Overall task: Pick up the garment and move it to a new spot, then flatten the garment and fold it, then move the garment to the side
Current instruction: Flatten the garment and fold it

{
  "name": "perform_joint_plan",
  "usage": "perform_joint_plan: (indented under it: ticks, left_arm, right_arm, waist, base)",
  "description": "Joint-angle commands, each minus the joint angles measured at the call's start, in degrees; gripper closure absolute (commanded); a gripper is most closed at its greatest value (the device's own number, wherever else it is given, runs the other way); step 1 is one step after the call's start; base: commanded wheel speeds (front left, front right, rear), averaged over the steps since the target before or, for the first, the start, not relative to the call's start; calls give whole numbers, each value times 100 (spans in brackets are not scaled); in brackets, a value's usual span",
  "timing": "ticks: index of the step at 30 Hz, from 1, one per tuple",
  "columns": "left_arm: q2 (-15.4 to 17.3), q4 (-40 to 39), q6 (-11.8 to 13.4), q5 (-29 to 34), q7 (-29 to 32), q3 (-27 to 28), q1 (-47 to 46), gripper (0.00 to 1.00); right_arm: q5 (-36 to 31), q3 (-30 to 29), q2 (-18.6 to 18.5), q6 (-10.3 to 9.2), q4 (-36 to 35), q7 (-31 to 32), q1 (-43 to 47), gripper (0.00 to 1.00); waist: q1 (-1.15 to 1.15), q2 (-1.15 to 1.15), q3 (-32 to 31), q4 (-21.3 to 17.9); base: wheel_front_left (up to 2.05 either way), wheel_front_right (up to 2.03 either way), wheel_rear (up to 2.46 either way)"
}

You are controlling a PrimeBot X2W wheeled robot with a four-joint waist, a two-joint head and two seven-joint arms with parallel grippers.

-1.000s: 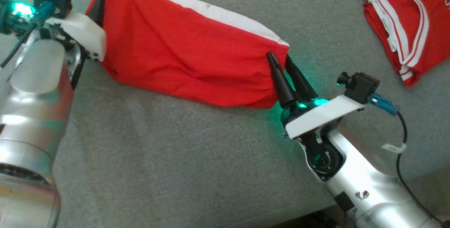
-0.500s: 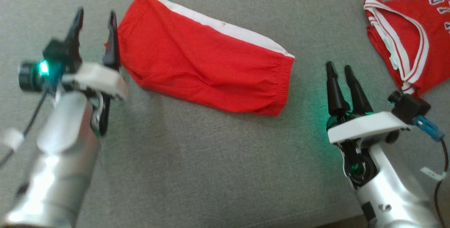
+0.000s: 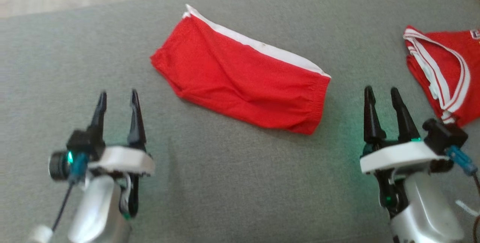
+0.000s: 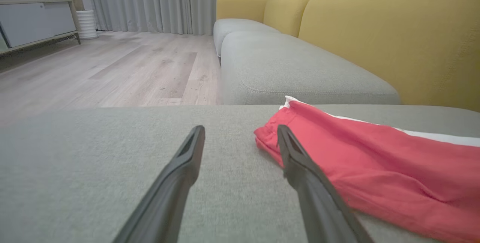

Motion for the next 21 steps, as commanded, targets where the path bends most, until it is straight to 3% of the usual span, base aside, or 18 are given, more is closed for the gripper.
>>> perform_joint_plan:
  ticks: [1, 14, 21]
  left_arm:
    - [-7, -272, -44, 120, -53, 351, 145, 0]
    - [-402, -698, -311, 441, -53, 896, 1346, 0]
    - [-440, -636, -517, 409, -53, 942, 1379, 0]
  right_arm:
    - [-220, 26, 73, -4, -197, -36, 78, 0]
    - [-877, -180, 99, -4, -165, -36, 516, 0]
    - [-841, -99, 100, -4, -150, -36, 555, 0]
  waist:
    - [1, 0, -211, 168]
    - [1, 0, -637, 381]
    - [1, 0, -559, 302]
  base:
    - [0, 0, 0]
    - [0, 0, 0]
    - [0, 0, 0]
